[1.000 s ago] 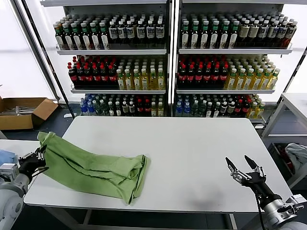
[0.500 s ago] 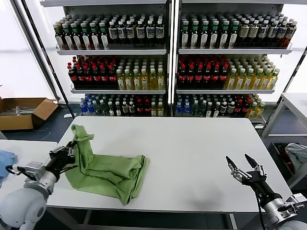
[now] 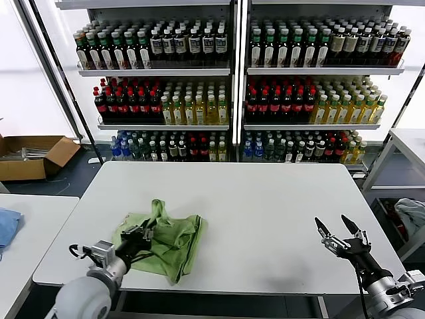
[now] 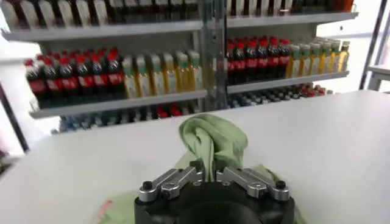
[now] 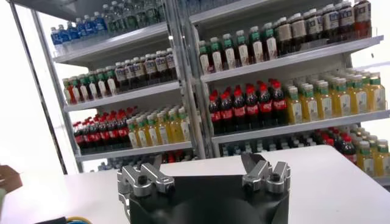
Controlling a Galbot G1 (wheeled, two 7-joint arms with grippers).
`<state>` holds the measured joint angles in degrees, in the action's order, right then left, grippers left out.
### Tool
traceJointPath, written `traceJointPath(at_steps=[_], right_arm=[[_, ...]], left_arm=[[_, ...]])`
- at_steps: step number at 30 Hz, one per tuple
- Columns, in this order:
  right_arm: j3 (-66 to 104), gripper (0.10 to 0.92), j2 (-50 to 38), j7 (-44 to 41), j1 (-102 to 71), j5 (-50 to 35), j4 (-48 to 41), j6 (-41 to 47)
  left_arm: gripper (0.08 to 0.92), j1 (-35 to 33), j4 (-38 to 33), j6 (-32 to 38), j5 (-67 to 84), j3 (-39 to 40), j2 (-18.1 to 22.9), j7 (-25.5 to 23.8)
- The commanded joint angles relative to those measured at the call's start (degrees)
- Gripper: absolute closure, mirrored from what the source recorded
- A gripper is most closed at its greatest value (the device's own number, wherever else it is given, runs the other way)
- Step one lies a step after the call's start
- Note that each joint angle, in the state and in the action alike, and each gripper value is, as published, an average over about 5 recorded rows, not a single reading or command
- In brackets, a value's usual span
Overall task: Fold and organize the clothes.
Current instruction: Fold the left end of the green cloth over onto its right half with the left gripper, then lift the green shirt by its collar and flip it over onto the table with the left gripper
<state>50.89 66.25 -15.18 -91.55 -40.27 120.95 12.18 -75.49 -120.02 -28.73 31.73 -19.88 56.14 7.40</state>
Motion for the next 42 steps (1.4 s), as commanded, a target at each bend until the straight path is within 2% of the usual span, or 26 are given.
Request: traceJointPath(at_steps=[1, 5, 10, 16, 21, 24, 30, 36, 42], right_arm=[[-0.6, 0.203, 0.4, 0.1, 0.3, 0.4, 0.2, 0.2], [-1.3, 0.203, 0.6, 0.2, 0.4, 0.9, 0.4, 0.3], [-1.2, 0.203, 0.6, 0.2, 0.1, 1.0, 0.4, 0.3], [-1.2, 0.203, 0.9, 0.0, 0.0, 0.9, 0.4, 0.2], [-1.8, 0.203, 1.1, -0.1, 0.0, 1.0, 0.3, 0.1], [-2.0, 0.203, 1.0, -0.2, -0.3, 1.1, 0.3, 0.1], [-1.8, 0.203, 0.8, -0.5, -1.1, 1.1, 0.7, -0.1], [-1.7, 0.203, 0.6, -0.4, -1.2, 1.1, 0.6, -0.1], [-2.1, 0.203, 0.3, -0.2, -0.6, 1.0, 0.8, 0.1]], left_arm=[[0.725, 1.7, 0.9, -3.1, 1.7, 10.5, 3.7, 4.5], [0.621, 2.5, 0.1, -3.6, 3.8, 11.6, 6.0, 8.5], [0.474, 1.5, -6.2, -4.3, 10.0, 9.0, 4.5, 10.4], [0.301, 0.2, -10.5, -4.3, 14.9, -4.7, -0.4, 11.6], [0.191, -1.2, -5.0, -4.3, 17.4, -17.0, -3.8, 7.9], [0.179, -1.4, 0.6, -4.3, 16.1, -19.3, -4.6, 4.7], [0.177, -0.6, 10.7, -3.2, 12.8, -18.2, -4.1, -0.6], [0.177, 0.7, 17.3, -2.7, 12.4, -15.3, -2.2, -1.9], [0.177, 1.6, 19.1, -2.6, 12.2, -13.8, -0.7, -2.3]])
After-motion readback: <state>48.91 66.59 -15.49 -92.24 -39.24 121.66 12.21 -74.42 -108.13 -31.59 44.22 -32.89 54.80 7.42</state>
